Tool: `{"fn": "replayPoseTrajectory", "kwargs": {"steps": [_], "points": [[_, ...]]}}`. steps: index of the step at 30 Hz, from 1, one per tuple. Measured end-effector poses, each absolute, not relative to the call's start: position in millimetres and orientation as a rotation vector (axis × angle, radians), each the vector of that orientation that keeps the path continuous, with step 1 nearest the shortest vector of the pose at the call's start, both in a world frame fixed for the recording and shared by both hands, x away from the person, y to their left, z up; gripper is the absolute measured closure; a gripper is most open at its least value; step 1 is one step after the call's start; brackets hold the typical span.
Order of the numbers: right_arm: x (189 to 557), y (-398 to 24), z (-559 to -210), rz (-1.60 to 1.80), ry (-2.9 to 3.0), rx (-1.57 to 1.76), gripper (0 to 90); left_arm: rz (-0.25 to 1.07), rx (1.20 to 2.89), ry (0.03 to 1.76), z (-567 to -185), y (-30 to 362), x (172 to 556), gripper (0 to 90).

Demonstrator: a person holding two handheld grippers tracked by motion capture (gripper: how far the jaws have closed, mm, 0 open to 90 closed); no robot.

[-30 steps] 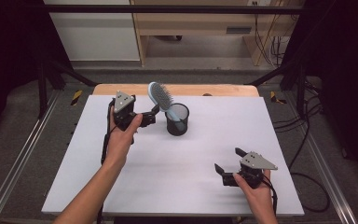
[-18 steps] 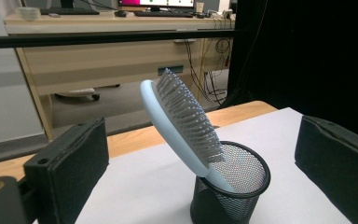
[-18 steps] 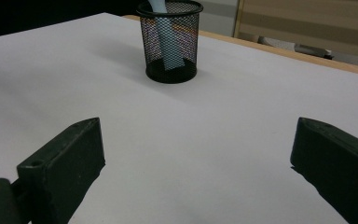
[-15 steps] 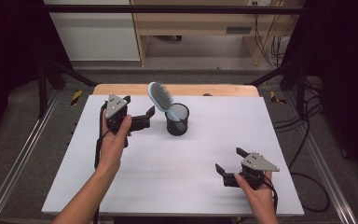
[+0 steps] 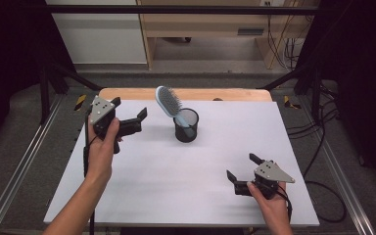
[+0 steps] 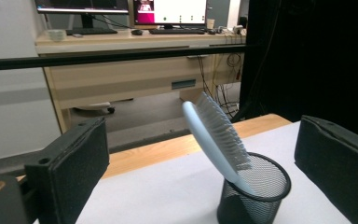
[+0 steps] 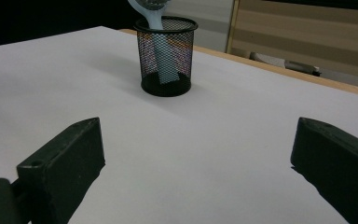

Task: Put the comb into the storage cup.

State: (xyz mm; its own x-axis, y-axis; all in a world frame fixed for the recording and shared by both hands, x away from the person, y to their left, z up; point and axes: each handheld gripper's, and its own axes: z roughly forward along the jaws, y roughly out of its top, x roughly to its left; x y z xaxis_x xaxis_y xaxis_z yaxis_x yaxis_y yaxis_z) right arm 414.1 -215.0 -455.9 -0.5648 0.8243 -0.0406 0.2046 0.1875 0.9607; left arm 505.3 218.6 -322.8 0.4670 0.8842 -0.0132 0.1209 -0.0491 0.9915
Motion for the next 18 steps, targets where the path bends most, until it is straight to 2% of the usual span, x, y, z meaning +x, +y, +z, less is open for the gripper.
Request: {"fn": "replayPoseTrajectory", "kwargs": {"steps": [18], "points": [[415, -215, -457, 1.403, 1.896, 0.955, 2.9, 0.804, 1.46, 0.956, -324, 268, 493, 2.2]]}}
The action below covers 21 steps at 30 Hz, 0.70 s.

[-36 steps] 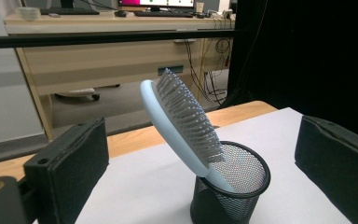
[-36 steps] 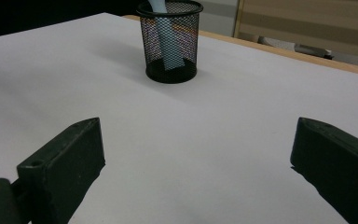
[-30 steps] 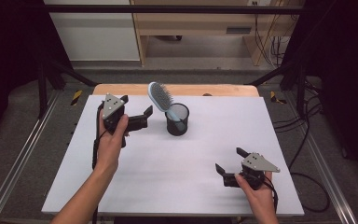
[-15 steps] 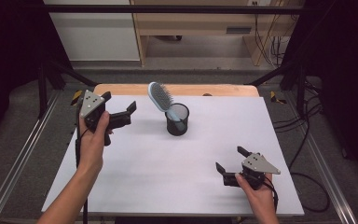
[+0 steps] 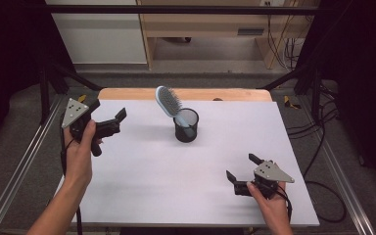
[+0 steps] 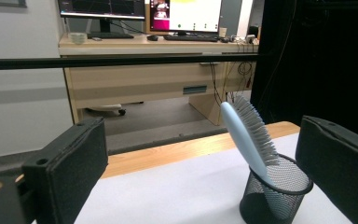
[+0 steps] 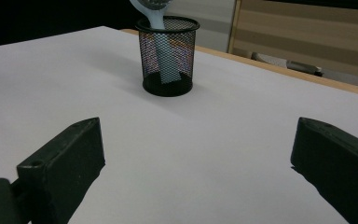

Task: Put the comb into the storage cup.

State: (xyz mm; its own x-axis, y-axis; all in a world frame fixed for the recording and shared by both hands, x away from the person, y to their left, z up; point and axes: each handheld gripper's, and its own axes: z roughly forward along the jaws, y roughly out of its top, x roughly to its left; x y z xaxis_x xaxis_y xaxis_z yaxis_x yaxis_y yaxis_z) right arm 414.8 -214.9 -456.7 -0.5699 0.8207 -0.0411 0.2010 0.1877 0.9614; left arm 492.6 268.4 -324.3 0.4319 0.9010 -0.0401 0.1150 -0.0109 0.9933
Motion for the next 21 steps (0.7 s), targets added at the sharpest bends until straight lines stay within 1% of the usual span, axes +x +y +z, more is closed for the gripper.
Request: {"fn": "replayPoseTrajectory", "kwargs": {"steps": [6, 21], "points": [[415, -216, -456, 1.411, 1.895, 0.968, 2.8, 0.835, 1.491, 0.949, -331, 282, 488, 1.3], [415, -219, -456, 1.462, 1.893, 0.992, 2.8, 0.84, 1.489, 0.959, -351, 304, 472, 1.2]]}}
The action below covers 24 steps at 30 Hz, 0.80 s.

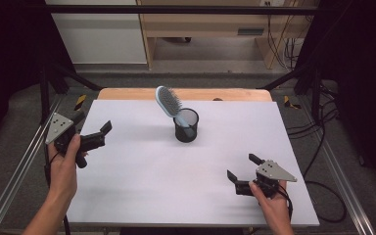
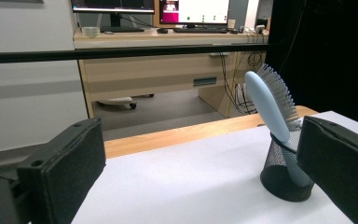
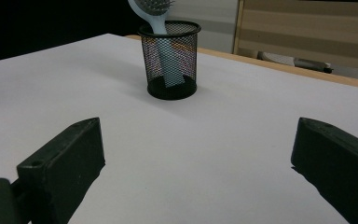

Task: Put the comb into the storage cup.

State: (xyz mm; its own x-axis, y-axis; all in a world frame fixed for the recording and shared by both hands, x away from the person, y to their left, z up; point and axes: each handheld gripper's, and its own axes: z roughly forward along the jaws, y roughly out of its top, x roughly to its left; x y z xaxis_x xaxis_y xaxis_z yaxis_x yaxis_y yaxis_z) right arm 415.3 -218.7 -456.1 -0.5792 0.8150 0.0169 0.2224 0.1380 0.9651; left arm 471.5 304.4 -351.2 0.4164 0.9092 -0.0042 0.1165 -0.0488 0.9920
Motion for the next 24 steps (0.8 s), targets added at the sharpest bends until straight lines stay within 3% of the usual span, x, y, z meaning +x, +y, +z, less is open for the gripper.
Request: {"fn": "replayPoseTrajectory", "kwargs": {"steps": [24], "points": [[421, -236, -439, 1.474, 1.87, 0.982, 2.8, 0.866, 1.506, 0.91, -372, 324, 436, 1.0]]}}
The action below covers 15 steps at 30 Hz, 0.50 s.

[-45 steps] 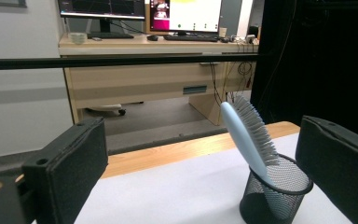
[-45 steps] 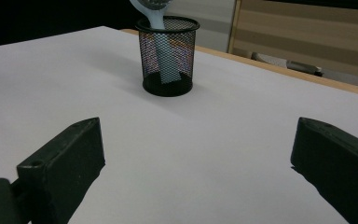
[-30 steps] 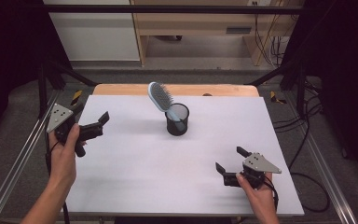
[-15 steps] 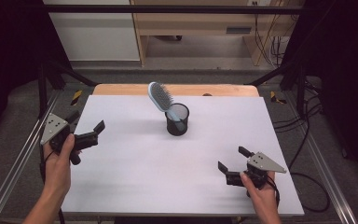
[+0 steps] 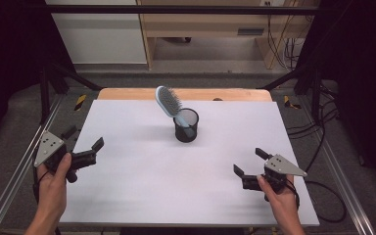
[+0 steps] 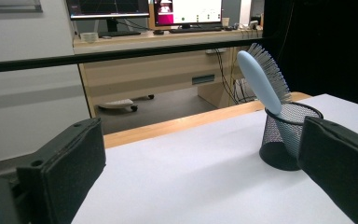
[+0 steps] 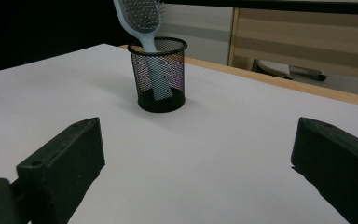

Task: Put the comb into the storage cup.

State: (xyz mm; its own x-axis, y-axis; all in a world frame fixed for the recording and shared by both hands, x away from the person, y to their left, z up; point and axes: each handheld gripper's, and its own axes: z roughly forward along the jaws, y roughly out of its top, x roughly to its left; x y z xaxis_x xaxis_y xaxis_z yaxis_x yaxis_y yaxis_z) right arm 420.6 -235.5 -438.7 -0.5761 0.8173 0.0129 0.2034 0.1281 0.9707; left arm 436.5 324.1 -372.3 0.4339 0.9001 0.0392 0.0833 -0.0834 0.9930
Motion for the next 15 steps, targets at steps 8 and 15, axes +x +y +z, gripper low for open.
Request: {"fn": "replayPoseTrajectory", "kwargs": {"steps": [8, 15], "points": [[411, -246, -445, 1.476, 1.871, 0.952, 2.9, 0.869, 1.488, 0.891, -383, 327, 429, 1.0], [410, -254, -452, 1.467, 1.826, 0.949, 3.0, 0.861, 1.461, 0.894, -392, 326, 423, 1.0]]}}
